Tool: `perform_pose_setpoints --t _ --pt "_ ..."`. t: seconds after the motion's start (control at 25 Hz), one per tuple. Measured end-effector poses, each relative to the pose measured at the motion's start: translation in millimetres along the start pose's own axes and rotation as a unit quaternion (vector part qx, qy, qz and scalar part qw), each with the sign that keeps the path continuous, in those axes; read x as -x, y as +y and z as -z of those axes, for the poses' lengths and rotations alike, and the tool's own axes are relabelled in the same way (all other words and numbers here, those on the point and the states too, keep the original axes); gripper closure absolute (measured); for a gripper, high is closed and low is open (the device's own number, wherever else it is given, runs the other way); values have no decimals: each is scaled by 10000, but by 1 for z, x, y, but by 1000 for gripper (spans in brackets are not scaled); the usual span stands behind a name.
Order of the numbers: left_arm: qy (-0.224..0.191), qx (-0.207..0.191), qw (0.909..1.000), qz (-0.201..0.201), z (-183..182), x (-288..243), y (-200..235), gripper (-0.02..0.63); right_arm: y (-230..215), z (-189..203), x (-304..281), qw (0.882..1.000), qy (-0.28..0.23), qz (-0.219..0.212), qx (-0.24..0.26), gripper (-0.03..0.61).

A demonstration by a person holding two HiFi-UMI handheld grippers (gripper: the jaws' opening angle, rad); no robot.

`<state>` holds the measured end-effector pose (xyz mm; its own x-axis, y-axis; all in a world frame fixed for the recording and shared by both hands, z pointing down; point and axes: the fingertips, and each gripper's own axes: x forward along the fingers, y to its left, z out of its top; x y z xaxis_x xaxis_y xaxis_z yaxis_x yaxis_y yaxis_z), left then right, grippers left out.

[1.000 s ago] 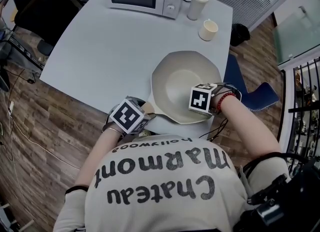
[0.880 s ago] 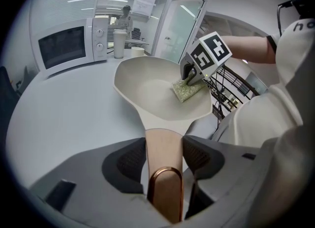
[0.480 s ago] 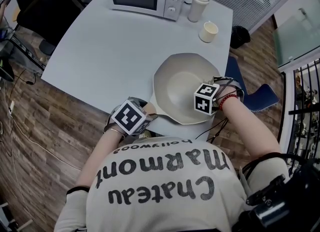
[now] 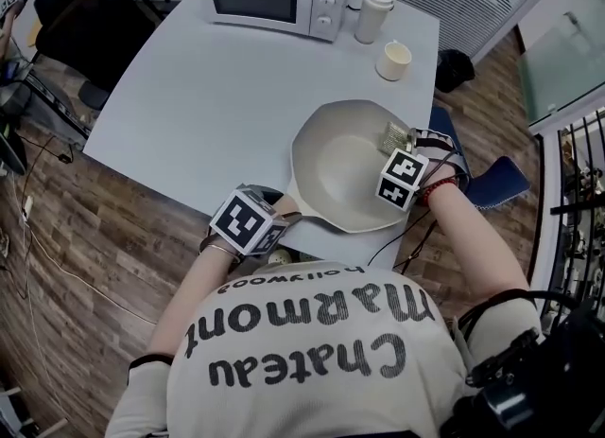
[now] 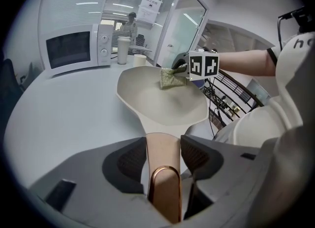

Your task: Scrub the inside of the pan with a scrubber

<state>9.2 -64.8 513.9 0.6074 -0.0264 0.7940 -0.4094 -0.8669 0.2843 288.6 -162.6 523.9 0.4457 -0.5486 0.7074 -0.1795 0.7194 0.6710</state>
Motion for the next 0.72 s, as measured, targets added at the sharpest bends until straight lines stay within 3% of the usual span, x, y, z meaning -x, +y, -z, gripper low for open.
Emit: perform_pose_setpoints --t 0.24,0.32,0.36,0.4,0.44,0.52,0.6,0.68,0.72 --pt "92 -288 9995 -114 5 0 1 394 -33 15 8 9916 -87 438 -1211 511" --pt "-2 -311 9994 -143 6 1 2 373 -42 26 11 9790 -155 372 -2000 511" --pt "-91 -301 9994 -153 5 4 3 375 -46 31 13 9663 -244 262 -2549 511" --pt "-197 -294 9992 -168 2 7 5 376 -51 37 15 9467 -372 132 -3197 511" --pt "-322 -279 9989 -181 -2 11 8 376 -57 44 19 9187 -525 15 -3914 511" --pt "-646 -137 9977 -146 -9 24 13 377 -66 62 31 8416 -832 -157 -5334 511" --pt "-1113 151 9937 21 -16 43 14 382 -62 76 46 7599 -1165 -404 -6382 511" --pt "-1881 518 9807 94 -32 68 23 383 -60 82 60 6900 -1612 -606 -7030 511" --pt "-2389 732 9683 32 -43 84 33 385 -62 81 68 6523 -1921 -698 -7299 511"
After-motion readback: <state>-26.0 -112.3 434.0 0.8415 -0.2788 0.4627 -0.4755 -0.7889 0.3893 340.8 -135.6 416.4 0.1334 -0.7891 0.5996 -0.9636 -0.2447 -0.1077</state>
